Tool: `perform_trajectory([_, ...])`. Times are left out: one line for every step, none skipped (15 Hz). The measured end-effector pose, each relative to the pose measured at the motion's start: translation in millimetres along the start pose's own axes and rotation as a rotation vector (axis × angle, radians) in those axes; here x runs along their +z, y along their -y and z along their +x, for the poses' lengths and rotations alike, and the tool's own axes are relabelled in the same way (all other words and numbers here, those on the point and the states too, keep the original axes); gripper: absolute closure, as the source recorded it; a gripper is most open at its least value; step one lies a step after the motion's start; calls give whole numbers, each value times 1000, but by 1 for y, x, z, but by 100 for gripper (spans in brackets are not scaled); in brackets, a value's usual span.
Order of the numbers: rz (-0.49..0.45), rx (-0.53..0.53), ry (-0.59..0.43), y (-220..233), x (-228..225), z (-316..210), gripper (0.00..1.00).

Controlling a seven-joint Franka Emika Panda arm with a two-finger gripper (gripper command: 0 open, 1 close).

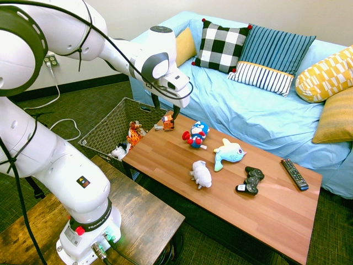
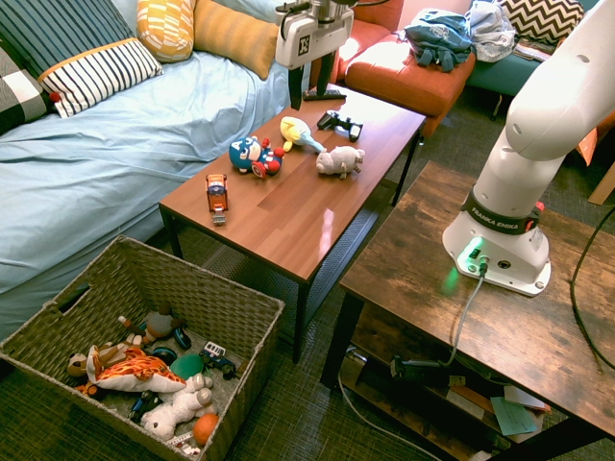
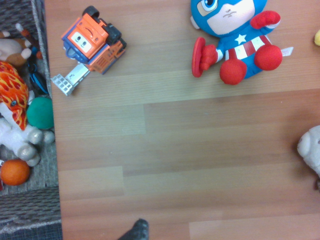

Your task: Put the toy car in the basket

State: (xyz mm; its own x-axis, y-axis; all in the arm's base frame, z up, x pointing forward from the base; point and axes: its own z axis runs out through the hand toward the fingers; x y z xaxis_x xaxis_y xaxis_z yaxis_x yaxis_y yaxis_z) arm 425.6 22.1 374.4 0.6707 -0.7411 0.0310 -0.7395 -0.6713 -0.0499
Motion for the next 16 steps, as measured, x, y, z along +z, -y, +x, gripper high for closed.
perform_trajectory([1, -3, 0, 1, 0, 1, 0])
perform_trajectory([7, -7, 4, 2, 1, 0, 0])
perform_trajectory([23, -6, 12, 5, 2, 0, 0])
perform_trajectory([40, -1, 25, 12, 4, -2, 0])
perform_trajectory([56, 2, 42, 22, 6, -4, 0])
perform_trajectory([70, 10, 65, 38, 9, -3, 0])
perform_trajectory([81, 17, 87, 57, 13, 0, 0])
perform_trajectory([79, 35, 116, 78, 19, 6, 0])
perform_trajectory([56, 66, 159, 98, 30, 14, 0])
perform_trajectory([21, 103, 200, 115, 43, 22, 0])
perform_trajectory([-16, 144, 238, 130, 52, 29, 0])
perform_trajectory([-53, 182, 271, 146, 57, 35, 0])
perform_trajectory([-79, 207, 298, 162, 58, 39, 0])
perform_trajectory([-102, 228, 320, 177, 58, 43, 0])
perform_trajectory([-122, 245, 336, 191, 59, 49, 0])
perform_trajectory([-129, 258, 349, 203, 66, 55, 0])
